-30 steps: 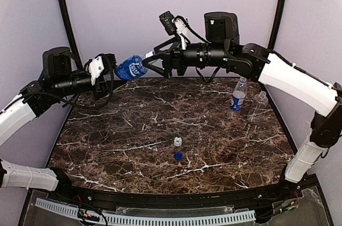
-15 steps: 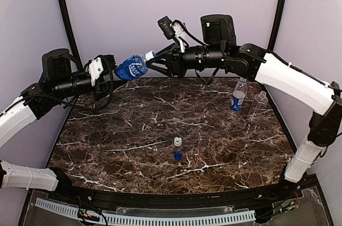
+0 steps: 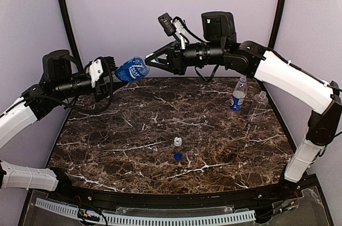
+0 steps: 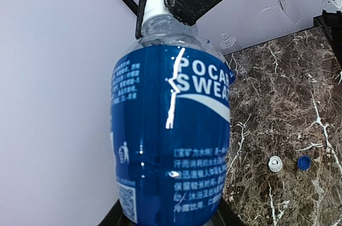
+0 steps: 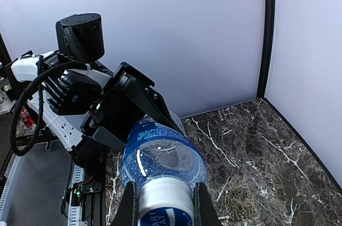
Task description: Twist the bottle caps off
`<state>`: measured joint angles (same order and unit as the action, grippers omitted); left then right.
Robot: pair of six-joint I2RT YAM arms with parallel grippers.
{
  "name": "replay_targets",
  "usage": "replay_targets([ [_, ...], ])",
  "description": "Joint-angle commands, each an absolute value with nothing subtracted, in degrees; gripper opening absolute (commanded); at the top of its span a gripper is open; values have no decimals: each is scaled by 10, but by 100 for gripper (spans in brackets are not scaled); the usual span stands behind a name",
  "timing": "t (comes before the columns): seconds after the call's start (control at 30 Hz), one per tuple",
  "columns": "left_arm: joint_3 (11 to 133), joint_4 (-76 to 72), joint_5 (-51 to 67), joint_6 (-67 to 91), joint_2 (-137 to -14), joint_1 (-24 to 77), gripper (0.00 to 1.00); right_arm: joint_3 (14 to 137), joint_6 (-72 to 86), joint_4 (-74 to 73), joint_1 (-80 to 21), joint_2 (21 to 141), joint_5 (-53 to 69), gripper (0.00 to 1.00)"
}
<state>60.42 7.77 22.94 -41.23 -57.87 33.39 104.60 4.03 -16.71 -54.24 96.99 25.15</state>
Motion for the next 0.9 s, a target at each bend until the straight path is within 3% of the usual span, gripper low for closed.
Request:
replay_targets([
  [0.0,595,56,234,-401,-568,337,30,1055,41,-150,-541,975,252,0],
  [0.1,592,53,233,-399,-567,337,32,1056,33,-159,-541,974,262,0],
  [0.17,588,57,233,-397,-567,336,52,1058,23,-169,-541,972,270,0],
  [0.23,582,84,239,-397,-570,337,80,1066,10,-185,-543,973,278,0],
  [0.3,580,132,242,-393,-581,337,87,1080,-9,-208,-549,975,281,0],
  [0.47,569,171,236,-363,-594,337,84,1106,-37,-249,-568,993,281,0],
  [0.63,576,142,231,-346,-598,337,69,1112,-54,-267,-574,997,250,0],
  [0.77,576,147,241,-344,-598,337,62,1121,-64,-281,-576,1003,234,0],
  [0.87,570,147,245,-344,-596,337,50,1133,-59,-286,-577,1011,229,2],
])
